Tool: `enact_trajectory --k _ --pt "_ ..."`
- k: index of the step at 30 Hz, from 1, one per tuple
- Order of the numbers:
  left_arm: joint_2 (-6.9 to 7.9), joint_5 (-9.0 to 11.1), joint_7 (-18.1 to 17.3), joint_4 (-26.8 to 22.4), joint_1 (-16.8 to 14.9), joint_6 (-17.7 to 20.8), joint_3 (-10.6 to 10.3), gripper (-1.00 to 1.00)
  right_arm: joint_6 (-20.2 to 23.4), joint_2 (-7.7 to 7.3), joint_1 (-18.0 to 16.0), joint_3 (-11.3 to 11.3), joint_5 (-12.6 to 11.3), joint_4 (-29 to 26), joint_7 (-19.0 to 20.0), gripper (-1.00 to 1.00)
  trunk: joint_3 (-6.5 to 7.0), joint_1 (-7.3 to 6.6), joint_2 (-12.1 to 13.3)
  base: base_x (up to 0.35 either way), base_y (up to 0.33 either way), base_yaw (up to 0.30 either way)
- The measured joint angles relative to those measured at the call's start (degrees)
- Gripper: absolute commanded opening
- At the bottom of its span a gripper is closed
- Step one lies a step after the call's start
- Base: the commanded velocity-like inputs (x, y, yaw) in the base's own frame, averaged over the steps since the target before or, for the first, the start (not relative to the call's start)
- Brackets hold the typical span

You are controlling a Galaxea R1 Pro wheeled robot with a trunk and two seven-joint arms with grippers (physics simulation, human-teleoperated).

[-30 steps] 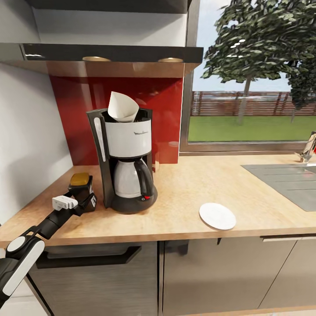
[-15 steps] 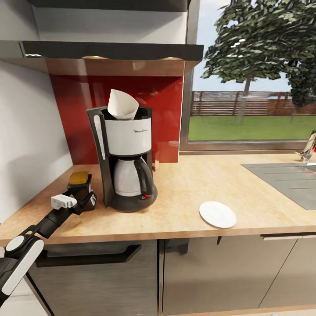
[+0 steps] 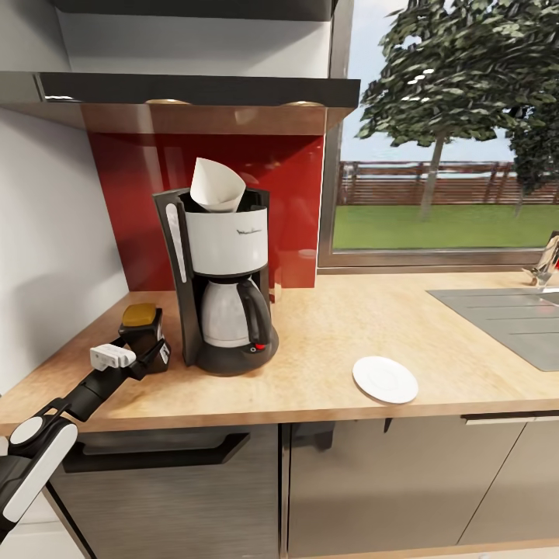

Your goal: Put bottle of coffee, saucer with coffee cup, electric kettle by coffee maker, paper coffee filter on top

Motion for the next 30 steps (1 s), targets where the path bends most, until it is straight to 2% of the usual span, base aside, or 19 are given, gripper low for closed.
enact_trajectory --k 3,4,5,30 --pt "0.00 -0.02 0.02 -0.01 0.00 -0.01 -0.01 -1.00 0.00 0.00 0.00 0.00 0.00 0.00 0.00 1.00 0.00 0.00 0.00 0.000 0.000 0.000" --pt "0.00 -0.01 0.00 0.00 0.00 -0.01 0.00 1.00 0.00 0.02 0.00 0.00 0.00 0.00 0.00 1.00 0.00 0.00 0.00 0.000 0.000 0.000" --pt "0.01 -0.77 -0.04 0.83 0.05 -0.16 -0.70 1.00 0.00 0.01 0.00 0.00 0.00 0.00 0.00 1.00 -0.01 0.01 0.01 0.000 0.000 0.000" --pt "0.01 -0.77 0.04 0.87 0.05 -0.08 -0.64 1.00 0.00 0.00 0.00 0.00 0.00 0.00 0.00 1.00 -0.01 0.00 0.01 0.000 0.000 0.000"
